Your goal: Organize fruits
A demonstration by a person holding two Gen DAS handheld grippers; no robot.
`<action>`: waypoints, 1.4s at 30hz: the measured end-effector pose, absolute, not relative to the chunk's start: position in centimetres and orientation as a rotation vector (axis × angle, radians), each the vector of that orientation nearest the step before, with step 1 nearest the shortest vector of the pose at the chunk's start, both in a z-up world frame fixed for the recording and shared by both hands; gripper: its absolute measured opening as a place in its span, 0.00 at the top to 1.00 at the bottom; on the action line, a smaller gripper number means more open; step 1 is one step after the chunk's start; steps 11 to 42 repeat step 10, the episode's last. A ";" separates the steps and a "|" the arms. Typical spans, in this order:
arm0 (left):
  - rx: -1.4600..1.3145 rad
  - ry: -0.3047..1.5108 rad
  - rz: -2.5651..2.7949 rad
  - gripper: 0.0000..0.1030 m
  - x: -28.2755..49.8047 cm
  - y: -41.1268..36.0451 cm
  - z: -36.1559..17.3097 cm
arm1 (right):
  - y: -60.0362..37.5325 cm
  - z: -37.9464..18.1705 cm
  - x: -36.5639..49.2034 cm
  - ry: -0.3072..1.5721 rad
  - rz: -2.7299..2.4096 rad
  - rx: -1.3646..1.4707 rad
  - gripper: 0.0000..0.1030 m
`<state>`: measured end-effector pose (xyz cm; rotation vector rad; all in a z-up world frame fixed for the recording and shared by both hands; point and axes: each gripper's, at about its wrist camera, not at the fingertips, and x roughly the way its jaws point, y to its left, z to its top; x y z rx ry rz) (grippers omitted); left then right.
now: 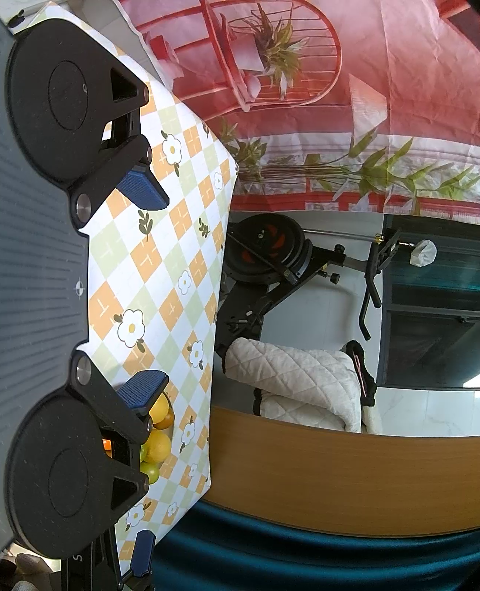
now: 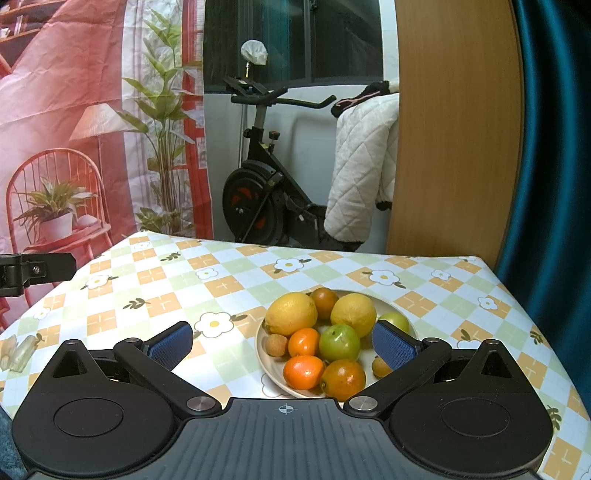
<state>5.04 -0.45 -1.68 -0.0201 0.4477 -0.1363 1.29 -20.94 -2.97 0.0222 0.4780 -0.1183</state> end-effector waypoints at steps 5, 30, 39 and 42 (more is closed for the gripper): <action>-0.020 0.446 -0.137 0.08 5.0 -0.4 -1.7 | -20.9 -3.0 1.3 0.478 -0.119 0.022 0.01; -0.019 0.450 -0.135 0.07 5.0 -0.3 -1.7 | -21.0 -2.9 1.3 0.478 -0.118 0.022 0.01; -0.019 0.450 -0.135 0.07 5.0 -0.3 -1.7 | -21.0 -2.9 1.3 0.478 -0.118 0.022 0.01; -0.019 0.450 -0.135 0.07 5.0 -0.3 -1.7 | -21.0 -2.9 1.3 0.478 -0.118 0.022 0.01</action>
